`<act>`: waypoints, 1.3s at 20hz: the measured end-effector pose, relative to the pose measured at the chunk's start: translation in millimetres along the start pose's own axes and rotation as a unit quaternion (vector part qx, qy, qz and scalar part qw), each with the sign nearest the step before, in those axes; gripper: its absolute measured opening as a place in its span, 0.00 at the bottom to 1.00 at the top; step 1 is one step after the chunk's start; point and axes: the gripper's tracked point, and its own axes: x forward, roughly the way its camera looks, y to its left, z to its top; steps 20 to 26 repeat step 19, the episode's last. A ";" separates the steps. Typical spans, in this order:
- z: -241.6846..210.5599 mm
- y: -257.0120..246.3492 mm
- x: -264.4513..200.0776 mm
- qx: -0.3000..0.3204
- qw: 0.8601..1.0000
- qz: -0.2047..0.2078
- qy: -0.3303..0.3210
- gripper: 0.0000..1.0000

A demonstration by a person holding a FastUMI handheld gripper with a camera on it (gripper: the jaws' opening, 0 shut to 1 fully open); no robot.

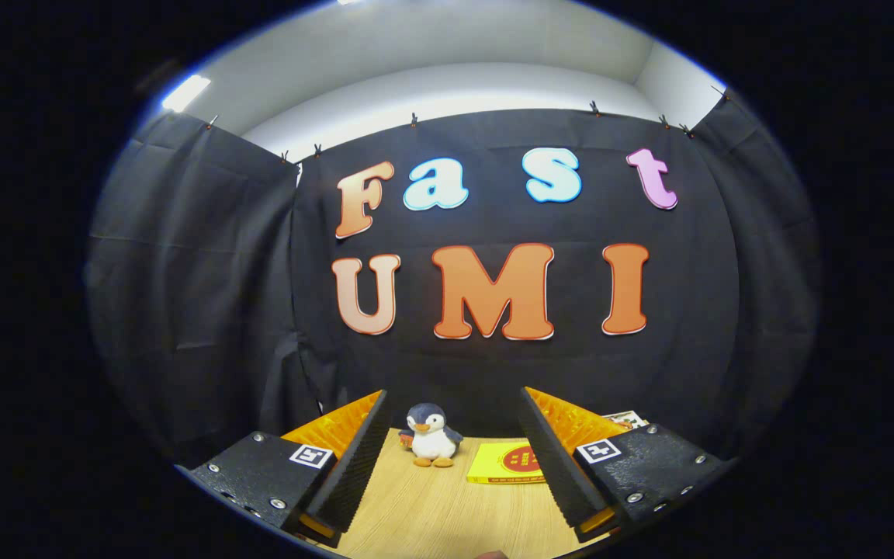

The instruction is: Open the storage box then place both shoes into the box .Put the left shoe in first, then the right shoe, with the right side of both shoes facing outward in a uniform manner.

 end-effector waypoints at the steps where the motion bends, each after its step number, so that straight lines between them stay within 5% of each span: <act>1: 4.9 -4.7 -3.1 -0.006 1.000 -0.001 -0.012 0.98; 8: 28.5 -16.0 -20.8 -0.011 0.998 -0.002 -0.069 0.98; 26: 18.0 -17.2 -18.0 -0.009 0.999 -0.002 -0.050 0.98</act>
